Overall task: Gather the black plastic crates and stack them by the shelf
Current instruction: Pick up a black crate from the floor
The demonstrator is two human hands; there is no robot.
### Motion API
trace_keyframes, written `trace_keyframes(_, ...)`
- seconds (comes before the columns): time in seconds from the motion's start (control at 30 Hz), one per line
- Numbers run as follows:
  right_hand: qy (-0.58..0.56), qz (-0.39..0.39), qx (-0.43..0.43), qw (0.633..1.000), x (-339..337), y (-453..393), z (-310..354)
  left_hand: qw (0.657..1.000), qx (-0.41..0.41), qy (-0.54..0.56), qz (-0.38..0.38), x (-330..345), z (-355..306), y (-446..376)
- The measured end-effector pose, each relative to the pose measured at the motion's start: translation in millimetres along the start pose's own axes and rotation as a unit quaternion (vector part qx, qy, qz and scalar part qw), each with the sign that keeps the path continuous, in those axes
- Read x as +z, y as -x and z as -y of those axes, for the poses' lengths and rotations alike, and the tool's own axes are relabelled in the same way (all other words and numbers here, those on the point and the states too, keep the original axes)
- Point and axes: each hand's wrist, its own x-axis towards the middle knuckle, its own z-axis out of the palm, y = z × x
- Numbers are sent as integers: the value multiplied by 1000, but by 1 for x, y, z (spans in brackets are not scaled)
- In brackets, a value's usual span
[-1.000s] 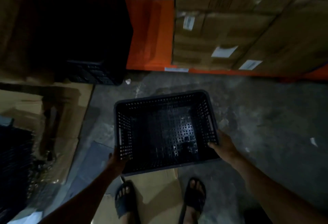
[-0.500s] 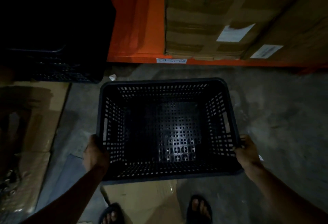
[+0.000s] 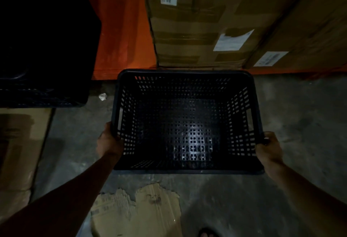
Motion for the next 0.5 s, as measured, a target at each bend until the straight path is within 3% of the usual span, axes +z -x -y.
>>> trace_keyframes(0.3, -7, -25, -40, 999, 5, -8, -17, 1000, 9, 9, 21, -2, 4, 8)
trace_keyframes(0.5, 6, -1, -68, 998, 5, -12, -21, 1000, 4, 4, 30, -2, 4, 10)
